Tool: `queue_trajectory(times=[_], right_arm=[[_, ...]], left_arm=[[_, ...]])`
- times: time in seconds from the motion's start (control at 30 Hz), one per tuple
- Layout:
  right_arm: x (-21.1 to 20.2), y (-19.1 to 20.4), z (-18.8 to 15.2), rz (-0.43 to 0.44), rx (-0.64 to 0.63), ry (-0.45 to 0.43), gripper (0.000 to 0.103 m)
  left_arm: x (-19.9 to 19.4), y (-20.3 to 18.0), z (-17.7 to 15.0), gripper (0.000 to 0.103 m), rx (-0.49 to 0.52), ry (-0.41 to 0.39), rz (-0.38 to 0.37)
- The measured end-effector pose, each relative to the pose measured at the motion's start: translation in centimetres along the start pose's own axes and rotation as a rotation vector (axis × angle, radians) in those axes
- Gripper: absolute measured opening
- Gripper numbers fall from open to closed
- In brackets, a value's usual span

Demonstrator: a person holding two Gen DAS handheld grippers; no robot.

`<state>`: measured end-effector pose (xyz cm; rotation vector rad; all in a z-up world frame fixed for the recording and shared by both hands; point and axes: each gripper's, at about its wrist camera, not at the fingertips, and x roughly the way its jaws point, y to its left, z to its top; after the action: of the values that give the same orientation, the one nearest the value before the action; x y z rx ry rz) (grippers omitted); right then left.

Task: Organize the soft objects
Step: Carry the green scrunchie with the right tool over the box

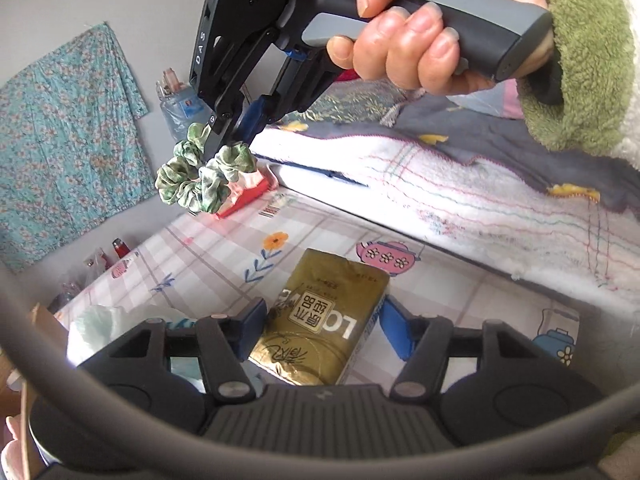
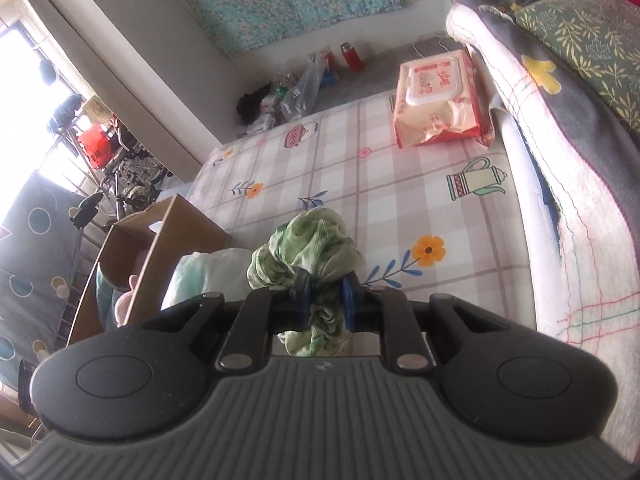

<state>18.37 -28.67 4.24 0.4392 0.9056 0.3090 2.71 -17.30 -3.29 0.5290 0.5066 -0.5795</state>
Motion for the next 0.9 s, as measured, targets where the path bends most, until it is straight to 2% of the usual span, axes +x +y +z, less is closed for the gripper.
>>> queue_trajectory(times=[0.13,0.3,0.47,0.63,0.77,0.9], right_arm=[[-2.6,4.1,0.7,0.068,-0.048,-0.049,0.014],[-3.1,10.2,1.1,0.179,-0.115,-0.06,0.014],[-0.5,16.8,0.5,0.304,-0.171,-0.006,0.014],[2.7,22.8,-0.5,0.401,-0.215,0.064,0.014],[4.7,26.4,-1.8,0.444,-0.237,0.116,0.014],[6.0,27.9,-2.9,0.455,-0.235,0.155,0.014]], left_arm=[[-3.5,2.4,0.2,0.063,-0.054,-0.046,0.072],[-7.7,6.6,-0.9,0.063,-0.15,-0.047,0.172],[-12.1,11.5,-3.7,0.064,-0.268,0.008,0.292],[-13.7,15.6,-7.4,0.064,-0.41,0.111,0.374],[-12.9,18.3,-10.2,0.064,-0.533,0.196,0.347],[-11.9,19.5,-11.8,0.064,-0.593,0.254,0.299]])
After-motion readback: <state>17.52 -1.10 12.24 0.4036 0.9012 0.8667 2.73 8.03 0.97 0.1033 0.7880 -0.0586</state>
